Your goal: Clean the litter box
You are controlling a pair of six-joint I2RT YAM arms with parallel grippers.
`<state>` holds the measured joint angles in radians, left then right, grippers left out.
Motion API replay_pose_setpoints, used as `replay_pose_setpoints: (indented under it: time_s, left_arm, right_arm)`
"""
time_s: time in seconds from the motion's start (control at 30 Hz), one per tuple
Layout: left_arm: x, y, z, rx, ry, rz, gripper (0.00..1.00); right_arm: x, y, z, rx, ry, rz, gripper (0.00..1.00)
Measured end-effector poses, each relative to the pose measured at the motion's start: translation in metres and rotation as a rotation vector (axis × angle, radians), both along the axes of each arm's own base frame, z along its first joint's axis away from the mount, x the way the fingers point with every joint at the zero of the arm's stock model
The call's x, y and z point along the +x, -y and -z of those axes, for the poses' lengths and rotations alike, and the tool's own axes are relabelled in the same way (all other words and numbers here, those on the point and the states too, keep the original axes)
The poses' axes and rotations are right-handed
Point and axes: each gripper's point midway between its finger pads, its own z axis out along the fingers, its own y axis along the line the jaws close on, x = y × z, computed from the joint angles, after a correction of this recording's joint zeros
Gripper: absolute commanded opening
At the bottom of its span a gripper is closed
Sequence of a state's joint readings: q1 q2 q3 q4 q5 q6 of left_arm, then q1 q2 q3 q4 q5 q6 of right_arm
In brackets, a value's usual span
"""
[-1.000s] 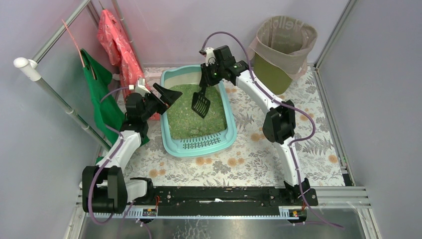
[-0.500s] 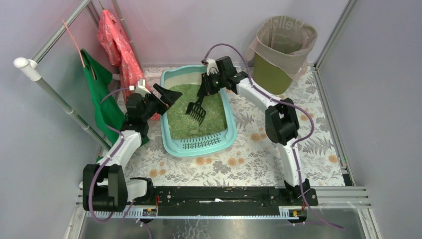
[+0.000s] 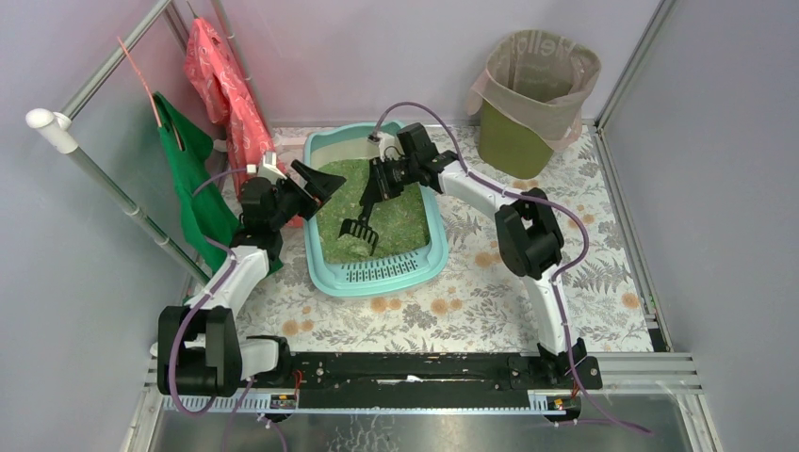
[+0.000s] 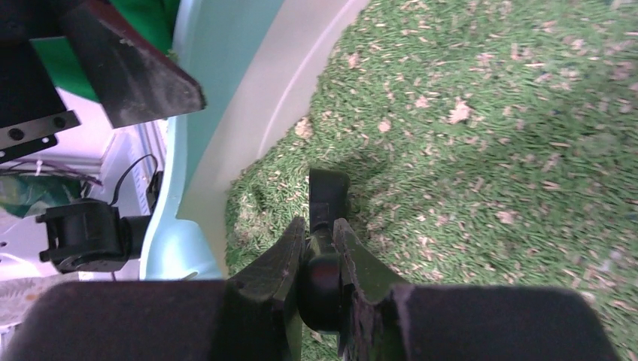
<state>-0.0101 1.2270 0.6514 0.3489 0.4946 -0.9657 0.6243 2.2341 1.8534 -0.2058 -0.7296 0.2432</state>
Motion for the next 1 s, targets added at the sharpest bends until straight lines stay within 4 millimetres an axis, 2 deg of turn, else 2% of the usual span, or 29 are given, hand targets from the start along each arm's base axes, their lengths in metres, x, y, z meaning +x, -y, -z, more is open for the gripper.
replay_pose_setpoints:
  time_s: [0.1, 0.37, 0.6, 0.77, 0.9, 1.0]
  left_arm:
    - [0.000, 0.000, 0.002, -0.001, -0.005, 0.000, 0.98]
    - [0.000, 0.000, 0.003, -0.001, -0.007, 0.000, 0.98]
    - [-0.001, 0.000, 0.002, 0.000, -0.007, 0.000, 0.98]
    - [-0.002, 0.000, 0.000, 0.000, -0.001, 0.000, 0.98]
    - [-0.002, 0.000, 0.000, 0.000, -0.001, 0.000, 0.98]
    - [-0.002, 0.000, 0.000, 0.000, -0.001, 0.000, 0.98]
  right_arm:
    - [-0.009, -0.006, -0.001, 0.014, -0.014, -0.027, 0.00]
    - [-0.013, -0.010, 0.000, 0.068, -0.106, -0.043, 0.00]
    - [-0.003, 0.007, 0.014, 0.083, -0.274, 0.011, 0.00]
    - [0.001, 0.013, 0.002, 0.116, -0.330, 0.014, 0.00]
    - [0.016, 0.024, -0.010, 0.142, -0.348, 0.049, 0.00]
    - [0.028, 0.028, -0.028, 0.170, -0.330, 0.062, 0.00]
